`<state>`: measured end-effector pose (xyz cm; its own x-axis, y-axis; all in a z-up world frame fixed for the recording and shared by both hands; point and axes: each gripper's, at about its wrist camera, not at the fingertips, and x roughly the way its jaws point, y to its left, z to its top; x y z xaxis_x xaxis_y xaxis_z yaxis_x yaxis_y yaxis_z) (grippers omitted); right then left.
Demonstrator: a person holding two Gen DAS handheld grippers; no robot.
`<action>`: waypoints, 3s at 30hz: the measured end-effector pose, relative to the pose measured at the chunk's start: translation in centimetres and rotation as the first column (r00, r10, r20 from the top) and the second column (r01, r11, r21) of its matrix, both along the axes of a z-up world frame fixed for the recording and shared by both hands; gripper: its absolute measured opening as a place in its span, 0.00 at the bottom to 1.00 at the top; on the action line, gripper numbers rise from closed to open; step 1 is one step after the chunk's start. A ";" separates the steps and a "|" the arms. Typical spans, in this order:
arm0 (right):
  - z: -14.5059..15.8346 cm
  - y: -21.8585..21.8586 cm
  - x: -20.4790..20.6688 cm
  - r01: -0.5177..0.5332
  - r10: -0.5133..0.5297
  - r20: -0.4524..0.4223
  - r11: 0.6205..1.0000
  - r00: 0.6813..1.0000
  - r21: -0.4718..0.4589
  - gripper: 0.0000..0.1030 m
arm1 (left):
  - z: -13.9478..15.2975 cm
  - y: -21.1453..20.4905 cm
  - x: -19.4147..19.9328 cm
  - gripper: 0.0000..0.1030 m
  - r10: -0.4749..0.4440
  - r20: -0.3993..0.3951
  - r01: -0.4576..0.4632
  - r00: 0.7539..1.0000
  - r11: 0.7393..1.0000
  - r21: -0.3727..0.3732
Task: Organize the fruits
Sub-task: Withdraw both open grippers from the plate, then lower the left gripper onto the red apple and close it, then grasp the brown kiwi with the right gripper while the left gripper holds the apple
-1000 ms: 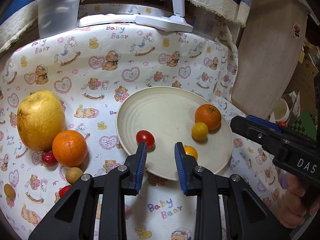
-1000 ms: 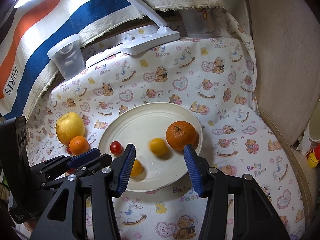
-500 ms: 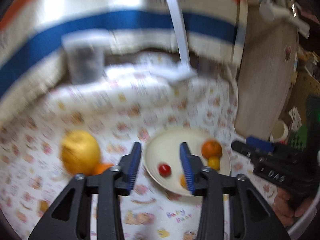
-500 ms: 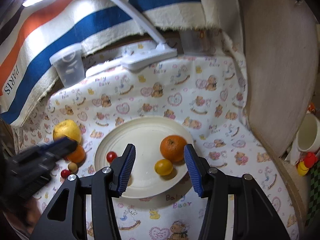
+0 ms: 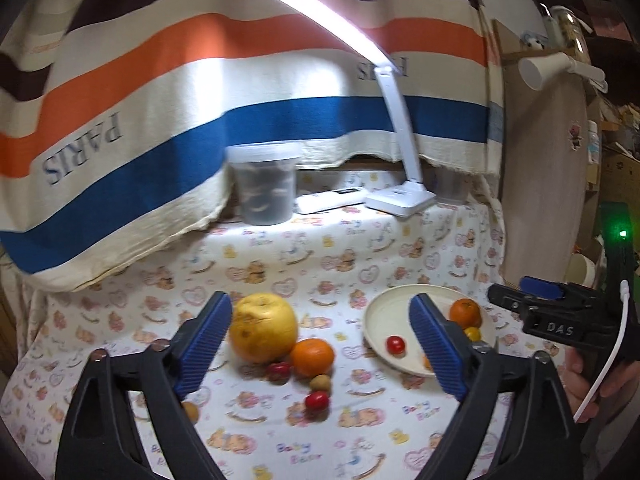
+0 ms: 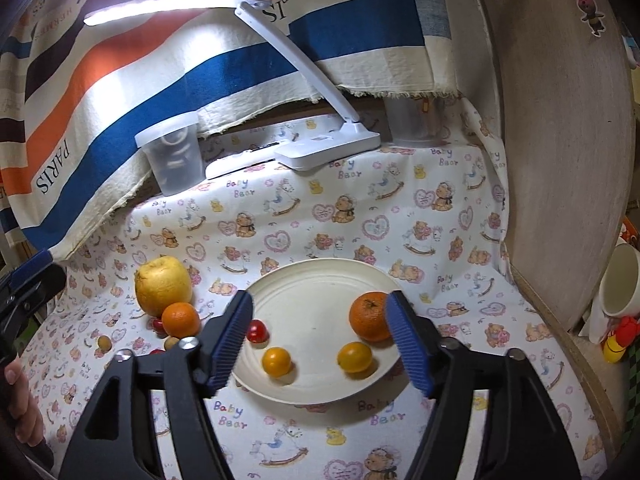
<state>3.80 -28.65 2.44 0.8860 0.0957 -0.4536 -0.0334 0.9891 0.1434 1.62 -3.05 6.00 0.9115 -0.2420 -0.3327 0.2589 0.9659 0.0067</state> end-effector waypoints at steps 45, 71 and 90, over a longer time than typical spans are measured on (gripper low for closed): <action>-2.6 2.5 1.0 -0.048 0.044 -0.051 0.996 0.998 -0.080 0.84 | -9.1 1.2 6.0 0.46 -0.077 -0.435 0.040 0.897 0.995 -0.095; -2.9 3.0 1.1 -0.058 0.052 -0.062 0.993 0.997 -0.105 0.84 | -9.7 -1.5 7.8 0.25 0.028 -0.472 0.016 0.881 0.996 0.088; -2.2 5.4 0.6 -0.158 0.150 -0.081 0.982 0.985 -0.099 0.84 | -6.0 3.8 5.6 0.25 0.119 -0.333 -0.111 0.935 0.993 0.044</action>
<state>4.38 -23.21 0.19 0.8288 0.1770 -0.5308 -0.1798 0.9826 0.0468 7.24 0.76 -0.01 0.7678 -0.1305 -0.6273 0.1376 0.9898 -0.0375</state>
